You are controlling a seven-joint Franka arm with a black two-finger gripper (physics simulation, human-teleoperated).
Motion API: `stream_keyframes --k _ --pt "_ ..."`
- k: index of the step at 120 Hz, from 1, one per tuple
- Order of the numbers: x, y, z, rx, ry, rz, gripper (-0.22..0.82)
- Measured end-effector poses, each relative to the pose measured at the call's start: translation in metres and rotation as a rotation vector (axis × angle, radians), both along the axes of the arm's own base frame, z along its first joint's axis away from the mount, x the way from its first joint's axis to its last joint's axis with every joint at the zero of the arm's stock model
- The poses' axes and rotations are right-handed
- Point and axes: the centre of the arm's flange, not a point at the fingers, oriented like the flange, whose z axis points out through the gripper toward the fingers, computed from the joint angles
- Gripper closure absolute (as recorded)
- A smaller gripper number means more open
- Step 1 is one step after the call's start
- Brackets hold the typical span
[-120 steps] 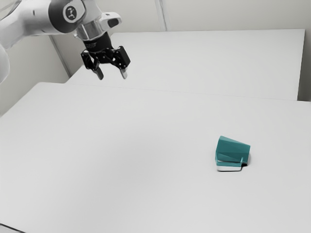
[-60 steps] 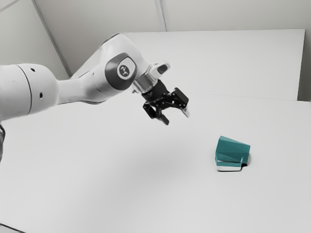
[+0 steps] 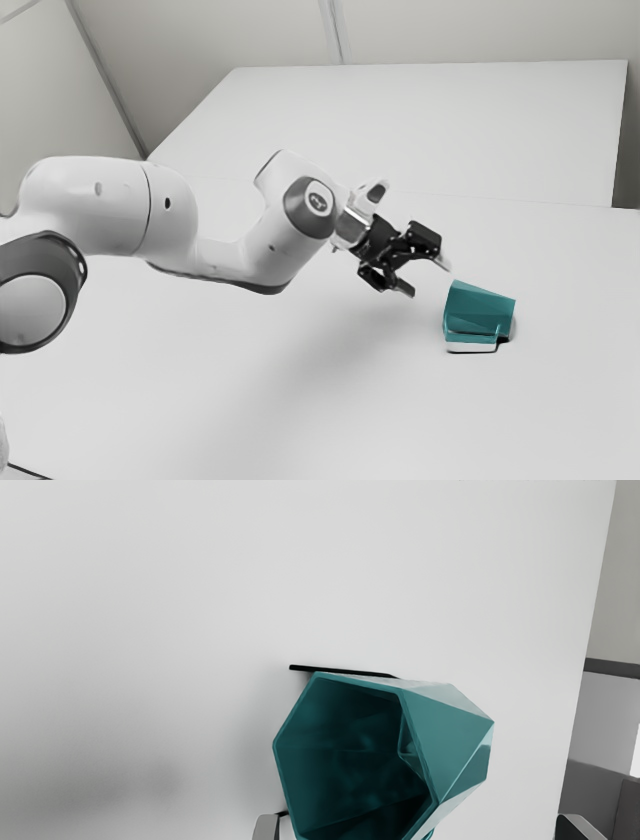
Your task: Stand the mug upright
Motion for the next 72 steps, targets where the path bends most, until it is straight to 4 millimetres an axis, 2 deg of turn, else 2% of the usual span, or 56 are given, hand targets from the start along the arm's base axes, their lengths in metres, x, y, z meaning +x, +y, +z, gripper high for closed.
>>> stream_keyframes --k 9,45,60,72 --pt "0.001 -0.003 -0.013 -0.037 0.008 0.007 0.0" --pt "0.004 -0.033 -0.033 -0.138 -0.041 -0.076 0.0" --pt "0.003 -0.049 -0.036 -0.157 -0.075 -0.128 0.0" --pt "0.005 -0.052 -0.036 -0.166 -0.101 -0.16 0.0"
